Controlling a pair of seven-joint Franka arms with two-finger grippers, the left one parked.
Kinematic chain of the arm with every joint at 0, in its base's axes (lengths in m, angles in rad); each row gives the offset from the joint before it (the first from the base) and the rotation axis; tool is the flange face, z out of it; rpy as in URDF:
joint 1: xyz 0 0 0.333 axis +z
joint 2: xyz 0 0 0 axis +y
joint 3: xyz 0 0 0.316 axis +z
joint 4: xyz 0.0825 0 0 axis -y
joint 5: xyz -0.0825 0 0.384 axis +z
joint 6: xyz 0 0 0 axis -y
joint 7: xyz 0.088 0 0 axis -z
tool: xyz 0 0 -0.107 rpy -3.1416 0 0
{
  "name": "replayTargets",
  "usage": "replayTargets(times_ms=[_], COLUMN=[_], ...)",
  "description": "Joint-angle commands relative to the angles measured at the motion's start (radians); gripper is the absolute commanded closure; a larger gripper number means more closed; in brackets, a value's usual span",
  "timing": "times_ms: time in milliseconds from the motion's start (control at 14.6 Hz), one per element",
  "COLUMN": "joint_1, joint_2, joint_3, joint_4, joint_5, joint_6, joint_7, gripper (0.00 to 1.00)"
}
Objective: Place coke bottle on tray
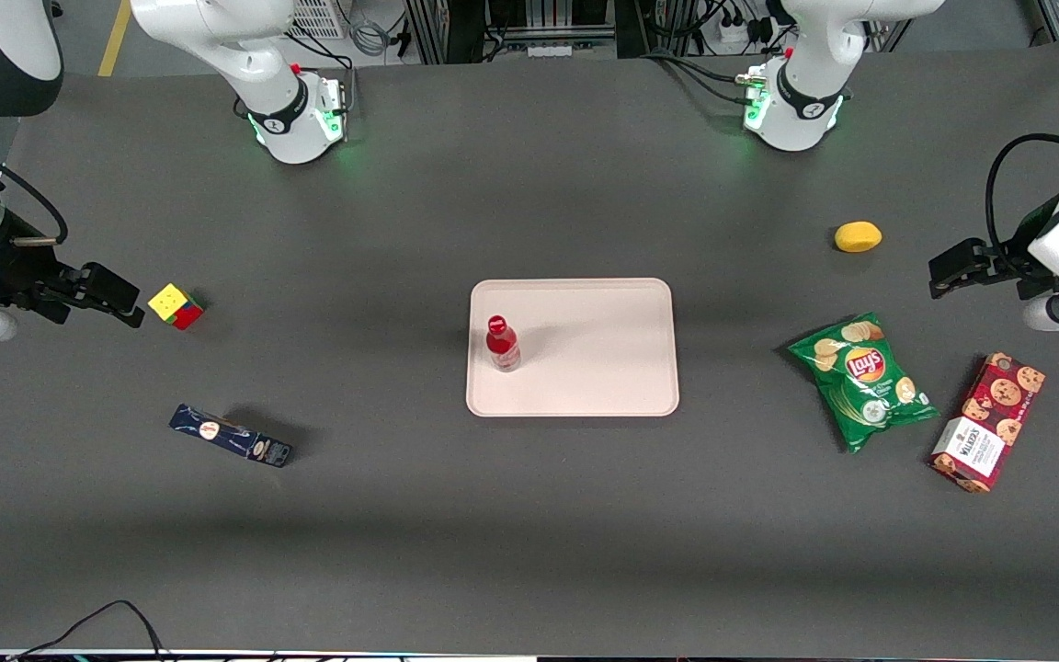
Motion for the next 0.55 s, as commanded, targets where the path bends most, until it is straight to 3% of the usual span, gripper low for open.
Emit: replayTargets(times_ms=[0, 479], joint_1=[-0.007, -0.014], joint_2=[0.001, 0.001], joint_3=[0.002, 0.003], joint_4=[-0.005, -0.005], joint_5=[-0.01, -0.01], joint_6=[0.0, -0.002], joint_7=[-0.007, -0.004], gripper=[0.0, 0.0])
